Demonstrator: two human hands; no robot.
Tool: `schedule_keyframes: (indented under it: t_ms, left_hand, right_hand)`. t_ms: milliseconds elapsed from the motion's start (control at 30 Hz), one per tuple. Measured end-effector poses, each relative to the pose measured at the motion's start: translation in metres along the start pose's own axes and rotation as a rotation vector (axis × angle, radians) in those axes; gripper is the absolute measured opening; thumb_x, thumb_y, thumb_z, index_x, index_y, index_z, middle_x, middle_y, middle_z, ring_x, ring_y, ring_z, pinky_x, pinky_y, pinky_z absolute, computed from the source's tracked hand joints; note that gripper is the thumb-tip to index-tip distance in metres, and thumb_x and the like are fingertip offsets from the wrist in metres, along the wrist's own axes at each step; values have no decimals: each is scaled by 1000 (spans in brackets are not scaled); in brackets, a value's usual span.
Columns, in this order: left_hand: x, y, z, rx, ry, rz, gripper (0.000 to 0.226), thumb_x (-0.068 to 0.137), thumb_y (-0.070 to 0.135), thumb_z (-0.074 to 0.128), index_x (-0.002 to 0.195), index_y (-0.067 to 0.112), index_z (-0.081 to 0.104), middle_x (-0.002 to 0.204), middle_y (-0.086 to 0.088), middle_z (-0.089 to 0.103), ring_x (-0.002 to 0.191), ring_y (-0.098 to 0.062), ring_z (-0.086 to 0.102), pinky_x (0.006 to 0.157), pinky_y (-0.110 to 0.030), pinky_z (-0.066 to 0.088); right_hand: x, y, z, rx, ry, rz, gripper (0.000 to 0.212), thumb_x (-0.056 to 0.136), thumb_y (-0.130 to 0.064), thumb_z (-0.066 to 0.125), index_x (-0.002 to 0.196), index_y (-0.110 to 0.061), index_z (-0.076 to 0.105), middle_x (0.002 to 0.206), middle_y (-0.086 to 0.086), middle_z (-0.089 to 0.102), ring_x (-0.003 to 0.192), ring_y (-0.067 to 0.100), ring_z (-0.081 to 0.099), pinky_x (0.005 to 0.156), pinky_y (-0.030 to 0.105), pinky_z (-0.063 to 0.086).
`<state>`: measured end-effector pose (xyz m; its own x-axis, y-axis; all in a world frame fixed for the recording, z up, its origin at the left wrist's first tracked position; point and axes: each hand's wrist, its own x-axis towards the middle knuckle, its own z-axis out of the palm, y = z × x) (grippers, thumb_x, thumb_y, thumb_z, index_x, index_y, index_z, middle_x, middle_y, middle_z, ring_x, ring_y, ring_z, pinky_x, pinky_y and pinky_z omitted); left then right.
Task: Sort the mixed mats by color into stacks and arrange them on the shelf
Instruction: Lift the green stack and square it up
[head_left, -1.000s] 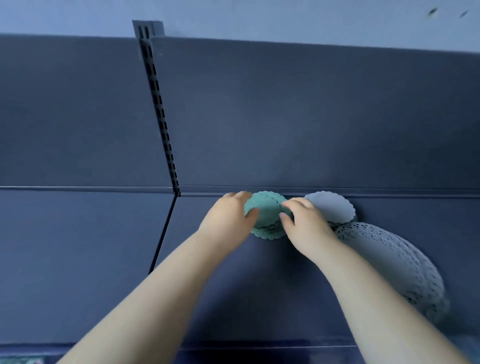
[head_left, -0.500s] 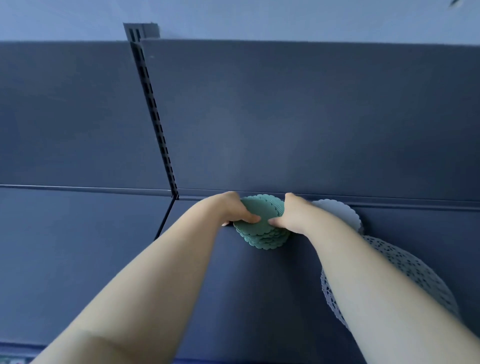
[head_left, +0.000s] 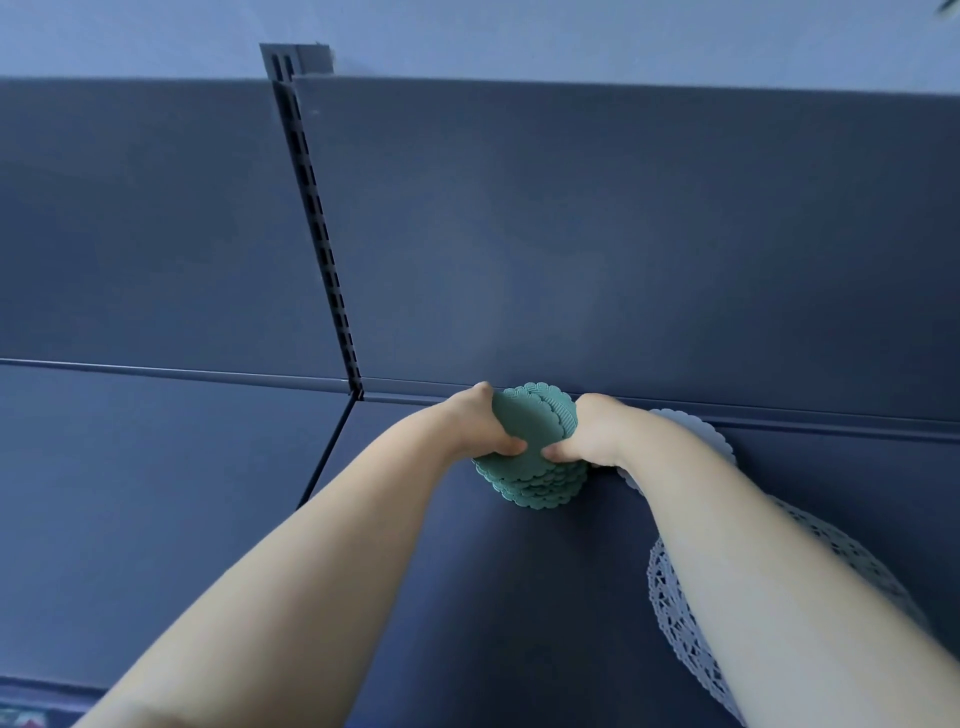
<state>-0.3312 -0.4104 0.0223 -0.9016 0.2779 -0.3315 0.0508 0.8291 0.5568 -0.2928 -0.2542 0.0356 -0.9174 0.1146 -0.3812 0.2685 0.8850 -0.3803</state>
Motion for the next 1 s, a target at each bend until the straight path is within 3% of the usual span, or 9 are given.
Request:
schedule_keyframes:
  t_ms: [100,233,367,500,600,667,900,1000]
  left_hand:
    - [-3,3,2,17,44,31,53,76,34,73,112,12,41,112,-3,51,102,-24,54,85,-37,48]
    - [-2,-1,3,-38,38,24,57,73,34,76,115,13,43,114,-2,53,102,-23,55,89,-39,48]
    - [-4,-1,3,-95,61,12,58,71,33,77,116,12,45,113,-3,54,102,-22,55,89,-37,48]
    - [-15,2,7,-100,133,43,50,73,31,76,104,13,41,98,0,51,89,-19,52,71,-29,45]
    - [-31,-2,16,-138,256,133,43,74,28,74,92,15,38,79,6,47,70,-10,46,53,-23,36]
    - [-43,-6,20,-189,339,192,38,73,24,76,90,17,42,76,10,50,68,-4,46,47,-15,35]
    - [-88,-14,23,-531,487,227,35,67,14,82,74,22,49,75,12,61,67,0,55,51,-6,38]
    - [-110,-22,17,-684,555,230,31,68,16,81,81,29,56,78,15,66,75,-1,62,63,-14,49]
  right_hand:
    - [-2,-1,-1,-4,23,11,45,76,-42,70,100,-7,55,88,7,58,72,23,53,63,28,42]
    - [1,2,5,22,86,-5,48,72,-41,73,103,-8,56,100,7,62,89,26,59,78,33,49]
    - [4,4,14,98,149,-9,50,68,-40,76,104,-11,57,101,7,63,90,25,59,82,36,50]
    - [-8,8,24,201,268,1,63,67,-35,77,117,-12,45,115,6,53,103,26,52,85,38,47]
    - [-25,10,33,317,377,-28,61,67,-30,77,116,-17,42,115,5,45,101,25,51,82,35,45]
    - [-35,11,35,377,420,-40,62,64,-30,79,114,-21,43,115,3,40,103,23,50,82,30,42]
    - [-69,5,37,665,421,-189,46,65,-22,78,96,-28,45,97,-9,59,87,6,56,72,24,47]
    - [-88,-11,41,803,464,-273,45,67,-20,78,93,-36,45,97,-17,64,88,-3,60,73,18,48]
